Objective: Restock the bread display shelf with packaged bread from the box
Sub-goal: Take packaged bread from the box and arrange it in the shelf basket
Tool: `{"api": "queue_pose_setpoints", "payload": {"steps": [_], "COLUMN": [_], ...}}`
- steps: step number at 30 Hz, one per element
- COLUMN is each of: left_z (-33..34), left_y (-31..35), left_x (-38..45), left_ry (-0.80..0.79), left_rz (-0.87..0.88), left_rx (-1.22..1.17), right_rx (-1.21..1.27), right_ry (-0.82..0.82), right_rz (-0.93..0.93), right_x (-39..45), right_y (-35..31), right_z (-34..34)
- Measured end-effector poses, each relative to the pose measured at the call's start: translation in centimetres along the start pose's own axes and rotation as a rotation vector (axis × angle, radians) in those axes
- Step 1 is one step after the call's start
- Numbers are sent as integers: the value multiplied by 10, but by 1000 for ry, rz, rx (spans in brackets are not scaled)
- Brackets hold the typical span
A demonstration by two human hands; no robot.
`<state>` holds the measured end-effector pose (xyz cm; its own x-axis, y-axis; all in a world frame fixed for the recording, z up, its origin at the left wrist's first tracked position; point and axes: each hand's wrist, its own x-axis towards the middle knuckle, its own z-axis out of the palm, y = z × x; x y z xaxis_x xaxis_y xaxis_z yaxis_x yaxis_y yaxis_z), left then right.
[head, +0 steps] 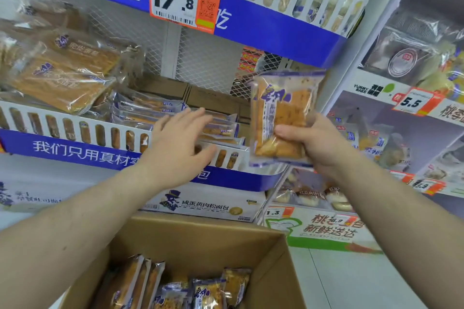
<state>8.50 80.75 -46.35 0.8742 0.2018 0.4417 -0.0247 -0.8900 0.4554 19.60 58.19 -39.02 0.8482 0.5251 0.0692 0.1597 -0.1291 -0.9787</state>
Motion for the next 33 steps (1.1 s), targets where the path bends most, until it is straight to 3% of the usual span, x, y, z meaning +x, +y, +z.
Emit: {"api": "queue_pose_setpoints", "payload": {"steps": [3,6,8,12,16,22,26,30,33], "left_z": [17,25,26,29,32,37,40,40,39], "left_y": [-27,-35,-35,-38,-39,-41,-40,-40,-39], "left_x": [1,-1,-1,-4,-5,-6,-6,-6,-6], "left_ry": [-182,-175,-161,-145,-111,-71,-49,-58,-64], "left_rz": [-47,-21,-31,5,25,45,47,34,33], "left_rx": [276,340,343,380,378,405,423,423,432], "right_rx": [-709,-1335,-1605,-1879,-2009,-1808,-1843,-1912,-1761], "right_ry": [191,196,140,-17,-165,-351,-520,-436,-358], "right_rz": [-140,-141,-106,-49,91,230,334,251,177], "right_x": [24,49,64,93,120,142,145,144,145], "right_y": [-28,-36,-32,-18,-2,-14,-19,0,24], "right_z": [-7,-3,3,18,27,16,22,37,33]}}
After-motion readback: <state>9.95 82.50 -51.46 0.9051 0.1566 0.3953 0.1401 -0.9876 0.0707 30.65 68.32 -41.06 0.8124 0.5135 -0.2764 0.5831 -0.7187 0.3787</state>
